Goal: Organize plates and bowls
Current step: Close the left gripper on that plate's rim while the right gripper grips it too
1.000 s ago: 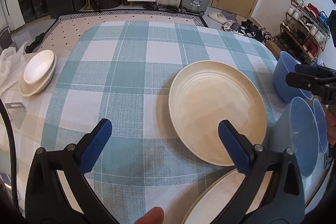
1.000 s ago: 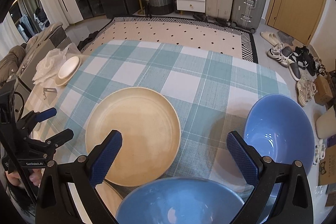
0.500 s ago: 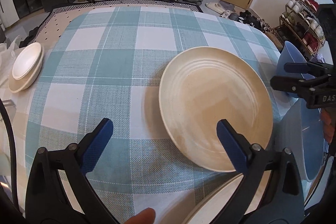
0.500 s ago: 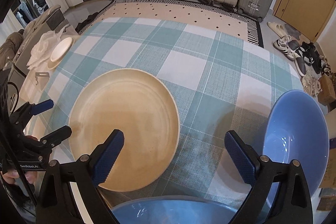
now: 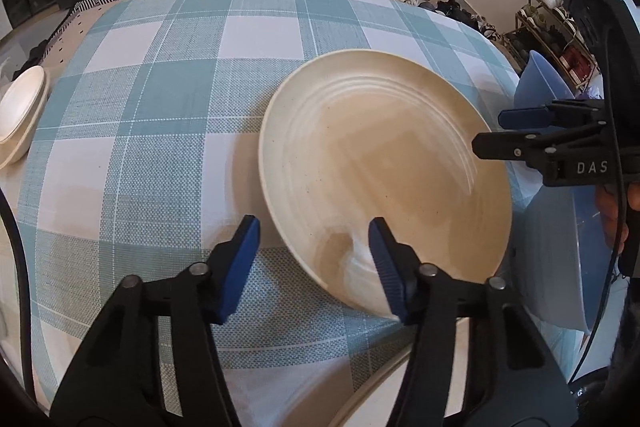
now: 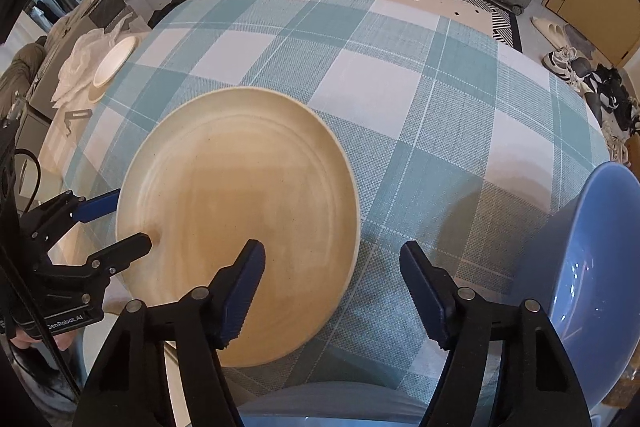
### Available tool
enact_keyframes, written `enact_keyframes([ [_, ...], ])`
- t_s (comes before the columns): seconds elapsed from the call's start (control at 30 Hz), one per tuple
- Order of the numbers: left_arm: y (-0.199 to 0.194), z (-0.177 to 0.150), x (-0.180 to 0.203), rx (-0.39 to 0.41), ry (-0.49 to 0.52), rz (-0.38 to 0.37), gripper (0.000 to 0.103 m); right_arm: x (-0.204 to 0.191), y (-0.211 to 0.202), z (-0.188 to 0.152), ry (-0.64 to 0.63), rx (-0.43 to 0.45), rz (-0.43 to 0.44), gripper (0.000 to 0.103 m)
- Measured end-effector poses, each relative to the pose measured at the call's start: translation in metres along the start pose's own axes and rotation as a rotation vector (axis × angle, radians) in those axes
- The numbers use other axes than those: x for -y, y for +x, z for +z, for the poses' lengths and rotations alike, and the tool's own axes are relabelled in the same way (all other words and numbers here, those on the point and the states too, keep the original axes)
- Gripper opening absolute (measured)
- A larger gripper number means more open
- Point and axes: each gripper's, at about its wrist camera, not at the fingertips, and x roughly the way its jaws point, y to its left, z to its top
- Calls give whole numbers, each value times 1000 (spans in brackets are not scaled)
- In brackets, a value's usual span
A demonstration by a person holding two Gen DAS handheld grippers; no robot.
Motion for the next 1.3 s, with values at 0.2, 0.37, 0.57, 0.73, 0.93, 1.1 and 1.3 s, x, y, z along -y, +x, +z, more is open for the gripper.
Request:
enact_keyframes([
  [0.2, 1, -2, 1, 5, 6, 4, 35, -4, 5, 0, -26, -17, -25, 51],
  [0.37, 0, -3, -3, 12, -1, -1, 25, -6, 9, 0, -44, -23, -40, 35],
  [0.57, -2, -6, -3, 20, 6, 10, 21, -9, 7, -2, -47, 4, -75, 31],
  [0.73, -4, -7, -3, 30, 4, 7, 21, -13, -1, -3, -61, 41, -97, 29],
  [0.93, -8, -6, 1, 37, 13, -4, 19, -26, -6, -5, -111, 47, -125, 22],
  [1.1, -5, -9, -5, 30, -1, -15, 19, -12, -9, -6, -73, 43, -128, 25],
  [1.3, -2, -7, -3, 25, 3, -3, 19, 0, 10, -4, -36, -15, -86, 25],
])
